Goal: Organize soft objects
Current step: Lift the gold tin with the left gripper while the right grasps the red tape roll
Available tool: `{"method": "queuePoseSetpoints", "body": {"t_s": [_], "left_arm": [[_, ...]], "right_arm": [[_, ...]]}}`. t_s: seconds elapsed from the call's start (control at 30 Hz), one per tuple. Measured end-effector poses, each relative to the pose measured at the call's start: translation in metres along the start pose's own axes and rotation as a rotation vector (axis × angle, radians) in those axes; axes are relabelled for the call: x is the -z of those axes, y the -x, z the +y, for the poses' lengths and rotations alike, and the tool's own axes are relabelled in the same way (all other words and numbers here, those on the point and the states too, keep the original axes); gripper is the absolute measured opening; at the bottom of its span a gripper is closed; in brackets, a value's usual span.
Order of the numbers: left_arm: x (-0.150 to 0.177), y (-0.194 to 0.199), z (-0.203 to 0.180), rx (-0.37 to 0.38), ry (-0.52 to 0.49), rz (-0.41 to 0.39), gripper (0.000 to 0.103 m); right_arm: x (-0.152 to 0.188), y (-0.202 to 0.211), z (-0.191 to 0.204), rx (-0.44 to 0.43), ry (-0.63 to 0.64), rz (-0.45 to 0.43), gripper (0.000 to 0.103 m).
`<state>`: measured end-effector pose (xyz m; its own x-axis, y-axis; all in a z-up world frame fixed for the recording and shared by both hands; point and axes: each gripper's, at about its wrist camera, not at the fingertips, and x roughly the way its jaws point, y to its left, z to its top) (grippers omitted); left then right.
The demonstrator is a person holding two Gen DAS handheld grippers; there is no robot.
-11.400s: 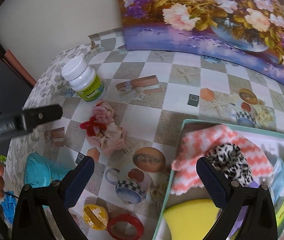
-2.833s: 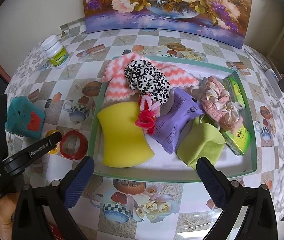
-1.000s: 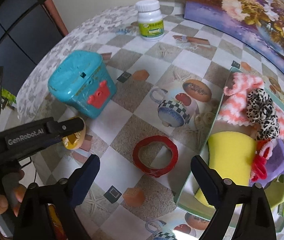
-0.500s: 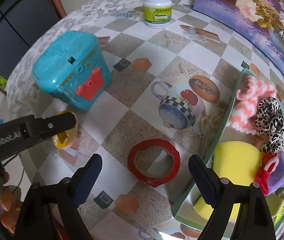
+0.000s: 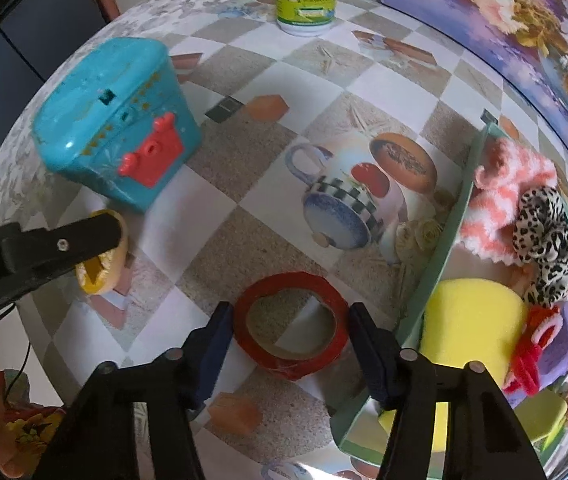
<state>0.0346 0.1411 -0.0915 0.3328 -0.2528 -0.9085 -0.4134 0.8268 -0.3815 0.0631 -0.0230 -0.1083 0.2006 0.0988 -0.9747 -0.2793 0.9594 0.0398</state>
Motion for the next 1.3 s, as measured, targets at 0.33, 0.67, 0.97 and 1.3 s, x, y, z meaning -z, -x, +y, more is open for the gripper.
{"method": "queuePoseSetpoints", "body": {"t_s": [0.33, 0.67, 0.97, 1.3], "left_arm": [[-0.001, 0.001, 0.000, -0.001, -0.008, -0.007, 0.048], [0.001, 0.007, -0.006, -0.019, -0.049, -0.026, 0.048], [0.011, 0.021, -0.025, -0.020, -0.119, -0.070, 0.048], [0.022, 0.040, -0.058, 0.008, -0.214, -0.119, 0.048]], "right_arm": [[0.003, 0.016, -0.006, -0.014, -0.006, -0.026, 0.061], [0.012, 0.051, -0.009, -0.018, -0.035, -0.097, 0.061], [0.027, 0.082, -0.019, -0.015, -0.079, -0.181, 0.061], [0.042, 0.114, -0.044, -0.031, -0.177, -0.268, 0.061]]}}
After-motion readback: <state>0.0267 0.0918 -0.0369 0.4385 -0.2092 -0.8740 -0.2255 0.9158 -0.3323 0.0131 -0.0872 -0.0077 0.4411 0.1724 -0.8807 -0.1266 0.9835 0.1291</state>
